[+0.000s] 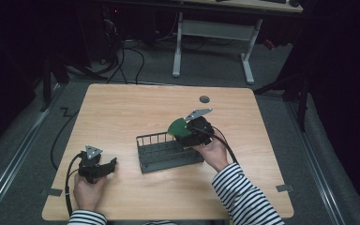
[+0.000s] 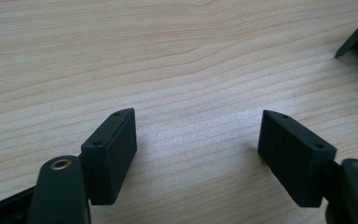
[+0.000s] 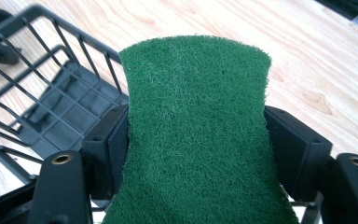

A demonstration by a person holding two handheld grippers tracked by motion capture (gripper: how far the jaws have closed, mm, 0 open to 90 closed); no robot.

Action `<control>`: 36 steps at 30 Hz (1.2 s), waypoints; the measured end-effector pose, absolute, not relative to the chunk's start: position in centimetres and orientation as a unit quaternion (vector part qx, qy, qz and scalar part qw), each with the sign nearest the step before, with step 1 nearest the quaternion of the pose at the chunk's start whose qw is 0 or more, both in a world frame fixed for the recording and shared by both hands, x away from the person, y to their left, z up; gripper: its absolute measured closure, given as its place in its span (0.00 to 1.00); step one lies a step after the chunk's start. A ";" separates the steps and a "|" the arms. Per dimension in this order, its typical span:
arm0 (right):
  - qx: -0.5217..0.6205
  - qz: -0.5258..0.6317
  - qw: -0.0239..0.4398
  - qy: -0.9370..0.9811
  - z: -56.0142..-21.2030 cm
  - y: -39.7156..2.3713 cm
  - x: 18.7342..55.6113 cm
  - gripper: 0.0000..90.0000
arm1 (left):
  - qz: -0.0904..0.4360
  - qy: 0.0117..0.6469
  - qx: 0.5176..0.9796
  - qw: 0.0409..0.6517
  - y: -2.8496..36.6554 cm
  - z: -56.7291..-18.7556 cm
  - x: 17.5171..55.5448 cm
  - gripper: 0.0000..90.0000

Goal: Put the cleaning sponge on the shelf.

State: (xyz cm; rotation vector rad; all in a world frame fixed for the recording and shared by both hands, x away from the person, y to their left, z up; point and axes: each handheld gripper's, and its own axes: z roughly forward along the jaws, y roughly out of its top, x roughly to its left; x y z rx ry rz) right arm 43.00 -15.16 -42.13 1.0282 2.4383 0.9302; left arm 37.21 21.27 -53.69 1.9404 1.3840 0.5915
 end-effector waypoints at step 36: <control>0.356 0.282 0.173 0.874 -43.9 -14.7 42.0 0.32 | 0.227 0.529 0.746 0.335 21.3 -53.7 37.2 0.32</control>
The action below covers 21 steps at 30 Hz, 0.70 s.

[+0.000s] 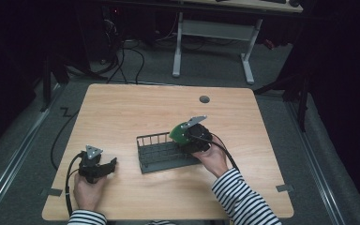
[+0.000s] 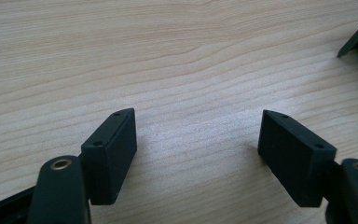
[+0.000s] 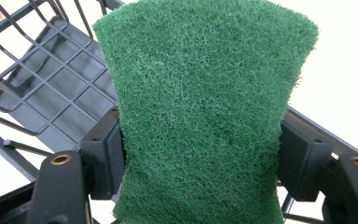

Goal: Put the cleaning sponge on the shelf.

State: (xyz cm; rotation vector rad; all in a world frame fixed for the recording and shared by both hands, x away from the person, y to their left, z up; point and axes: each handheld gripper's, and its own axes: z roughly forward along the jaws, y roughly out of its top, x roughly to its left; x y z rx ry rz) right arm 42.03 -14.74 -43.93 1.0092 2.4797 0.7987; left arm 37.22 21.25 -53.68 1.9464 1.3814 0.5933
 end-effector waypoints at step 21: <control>0.363 0.327 0.181 0.854 -42.4 -16.3 40.9 0.27 | 0.227 0.530 0.745 0.335 21.2 -53.7 37.2 0.32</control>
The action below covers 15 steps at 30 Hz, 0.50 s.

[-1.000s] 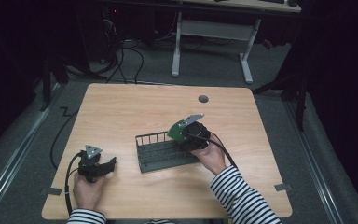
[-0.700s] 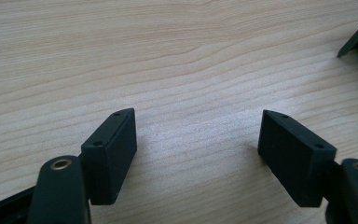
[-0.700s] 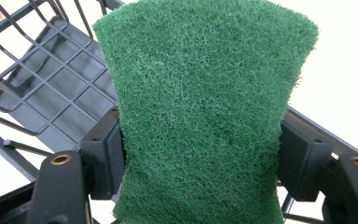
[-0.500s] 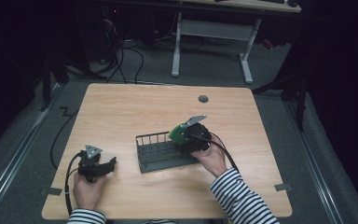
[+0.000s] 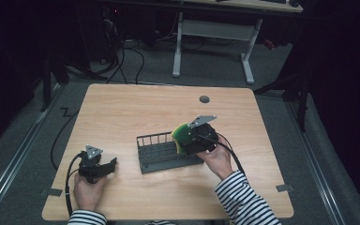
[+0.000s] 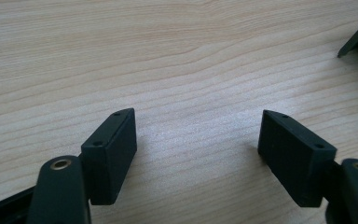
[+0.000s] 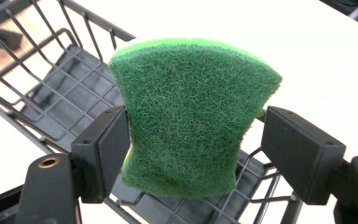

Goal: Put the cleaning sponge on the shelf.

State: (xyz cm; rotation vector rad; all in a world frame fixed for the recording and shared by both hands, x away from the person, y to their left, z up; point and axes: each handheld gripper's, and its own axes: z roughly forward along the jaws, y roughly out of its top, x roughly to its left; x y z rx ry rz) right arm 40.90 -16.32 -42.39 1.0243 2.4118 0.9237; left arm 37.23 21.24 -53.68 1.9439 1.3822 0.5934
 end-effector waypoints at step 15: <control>0.368 0.353 0.166 0.844 -42.1 -17.7 40.0 0.25 | 0.228 0.530 0.745 0.335 21.2 -53.7 37.2 0.32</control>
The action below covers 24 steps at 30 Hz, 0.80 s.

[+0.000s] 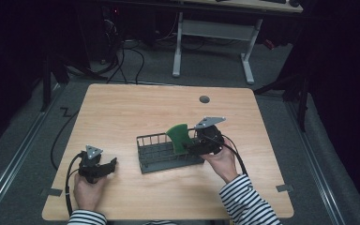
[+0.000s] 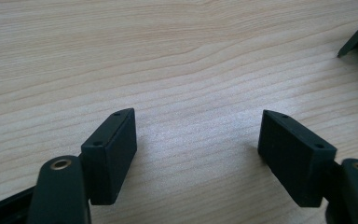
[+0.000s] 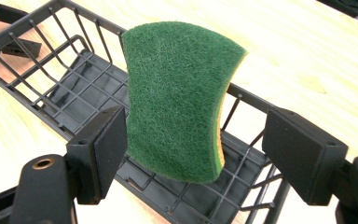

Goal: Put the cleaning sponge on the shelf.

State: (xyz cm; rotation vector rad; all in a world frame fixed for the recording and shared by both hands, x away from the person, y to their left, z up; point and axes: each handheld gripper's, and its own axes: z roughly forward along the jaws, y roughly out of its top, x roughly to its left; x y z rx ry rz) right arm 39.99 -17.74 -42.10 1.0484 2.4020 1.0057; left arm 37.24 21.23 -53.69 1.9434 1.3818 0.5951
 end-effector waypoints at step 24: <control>0.438 0.401 0.201 0.779 -39.7 -25.8 37.8 0.32 | 0.228 0.529 0.745 0.335 21.2 -53.7 37.2 0.32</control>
